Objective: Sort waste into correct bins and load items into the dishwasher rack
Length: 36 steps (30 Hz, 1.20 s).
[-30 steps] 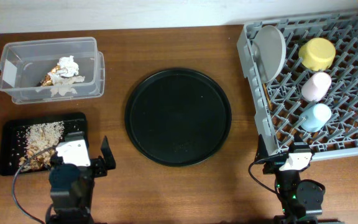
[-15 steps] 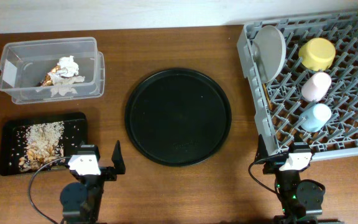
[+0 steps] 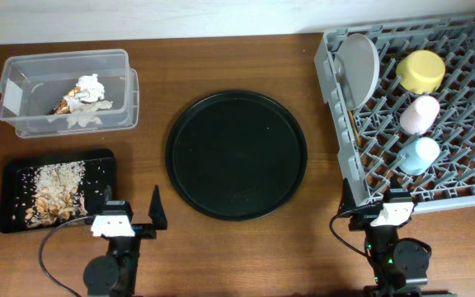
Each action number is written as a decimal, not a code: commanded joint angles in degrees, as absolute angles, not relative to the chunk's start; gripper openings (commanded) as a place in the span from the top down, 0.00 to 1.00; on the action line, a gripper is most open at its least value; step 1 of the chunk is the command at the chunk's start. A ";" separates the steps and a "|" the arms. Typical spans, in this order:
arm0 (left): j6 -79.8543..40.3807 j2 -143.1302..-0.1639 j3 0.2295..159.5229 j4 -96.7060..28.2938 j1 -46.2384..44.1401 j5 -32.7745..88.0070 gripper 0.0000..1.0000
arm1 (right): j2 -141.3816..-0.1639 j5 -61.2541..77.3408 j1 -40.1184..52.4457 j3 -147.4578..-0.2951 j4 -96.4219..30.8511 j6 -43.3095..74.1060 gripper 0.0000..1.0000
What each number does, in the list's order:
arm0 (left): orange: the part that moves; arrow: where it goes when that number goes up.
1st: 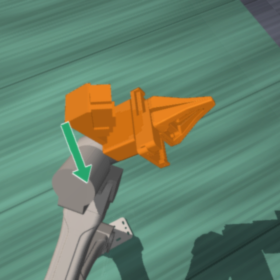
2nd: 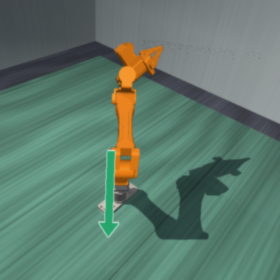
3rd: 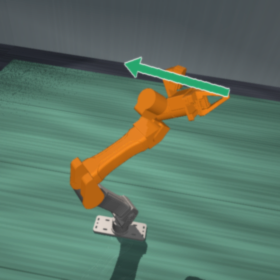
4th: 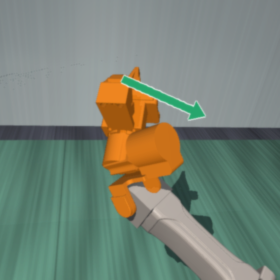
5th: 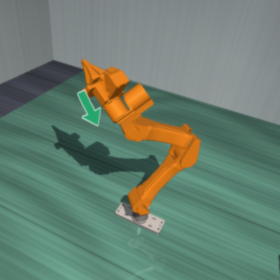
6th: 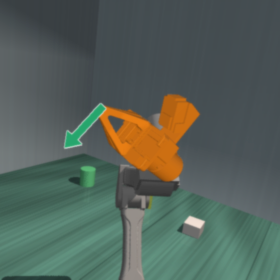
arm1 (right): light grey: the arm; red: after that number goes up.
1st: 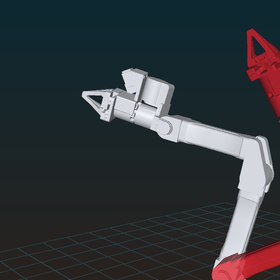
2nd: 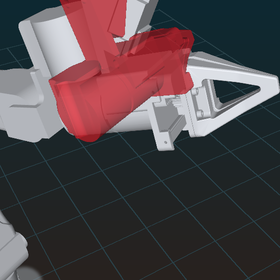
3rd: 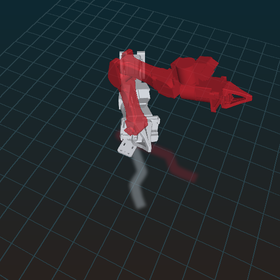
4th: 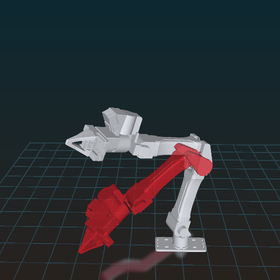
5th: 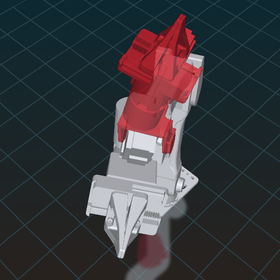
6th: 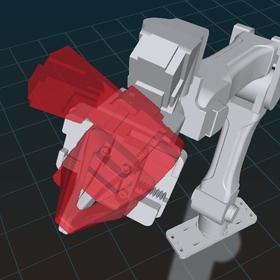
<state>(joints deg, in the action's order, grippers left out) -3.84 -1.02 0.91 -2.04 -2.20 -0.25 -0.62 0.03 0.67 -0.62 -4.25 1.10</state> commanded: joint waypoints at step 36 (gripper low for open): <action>2.44 -0.40 0.54 -4.75 -3.38 -1.28 0.01 | -0.19 0.19 0.27 -0.32 -4.56 1.10 0.02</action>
<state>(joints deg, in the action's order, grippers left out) 1.34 -0.80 0.86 -4.69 -3.07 -1.91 -0.62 0.03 0.67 -0.62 -4.25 1.06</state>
